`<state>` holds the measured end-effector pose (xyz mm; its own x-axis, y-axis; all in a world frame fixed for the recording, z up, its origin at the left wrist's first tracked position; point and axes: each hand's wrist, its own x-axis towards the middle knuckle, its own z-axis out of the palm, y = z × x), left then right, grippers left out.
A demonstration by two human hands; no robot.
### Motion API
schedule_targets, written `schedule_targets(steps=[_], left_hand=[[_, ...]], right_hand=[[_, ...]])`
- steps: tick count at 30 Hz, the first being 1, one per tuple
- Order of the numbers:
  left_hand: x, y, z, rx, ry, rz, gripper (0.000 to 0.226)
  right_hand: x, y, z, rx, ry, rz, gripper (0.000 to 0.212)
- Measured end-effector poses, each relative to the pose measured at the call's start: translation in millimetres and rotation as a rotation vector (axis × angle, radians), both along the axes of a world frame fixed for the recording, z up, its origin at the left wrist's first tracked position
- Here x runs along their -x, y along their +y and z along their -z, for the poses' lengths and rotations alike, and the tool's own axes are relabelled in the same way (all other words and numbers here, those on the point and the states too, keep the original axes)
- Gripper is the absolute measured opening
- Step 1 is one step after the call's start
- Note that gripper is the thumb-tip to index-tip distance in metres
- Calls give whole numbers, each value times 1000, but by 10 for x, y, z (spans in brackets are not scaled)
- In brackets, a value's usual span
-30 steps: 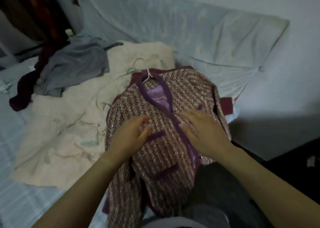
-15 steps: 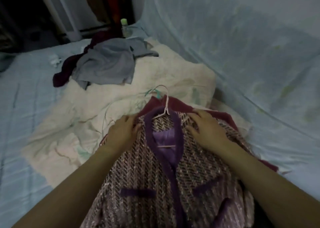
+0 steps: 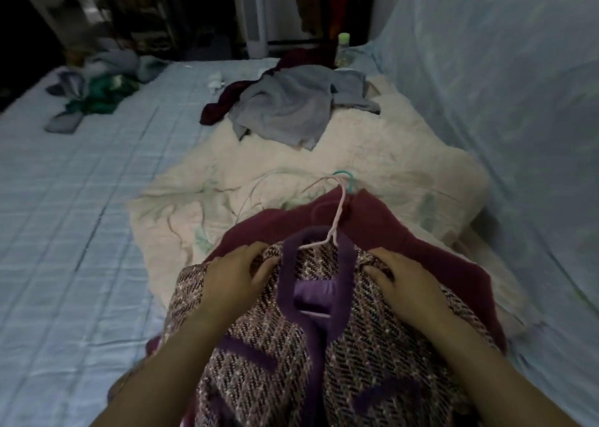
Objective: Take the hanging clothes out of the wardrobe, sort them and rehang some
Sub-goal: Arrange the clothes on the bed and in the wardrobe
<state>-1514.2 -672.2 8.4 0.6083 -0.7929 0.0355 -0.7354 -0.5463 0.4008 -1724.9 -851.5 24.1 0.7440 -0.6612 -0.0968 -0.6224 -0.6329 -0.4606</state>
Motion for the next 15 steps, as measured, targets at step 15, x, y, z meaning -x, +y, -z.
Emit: schedule_targets(steps=[15], left_hand=[[267,3724,-313,225,100,-582,19]], right_hand=[[-923,2909,-191,-6,-292,-573,33]])
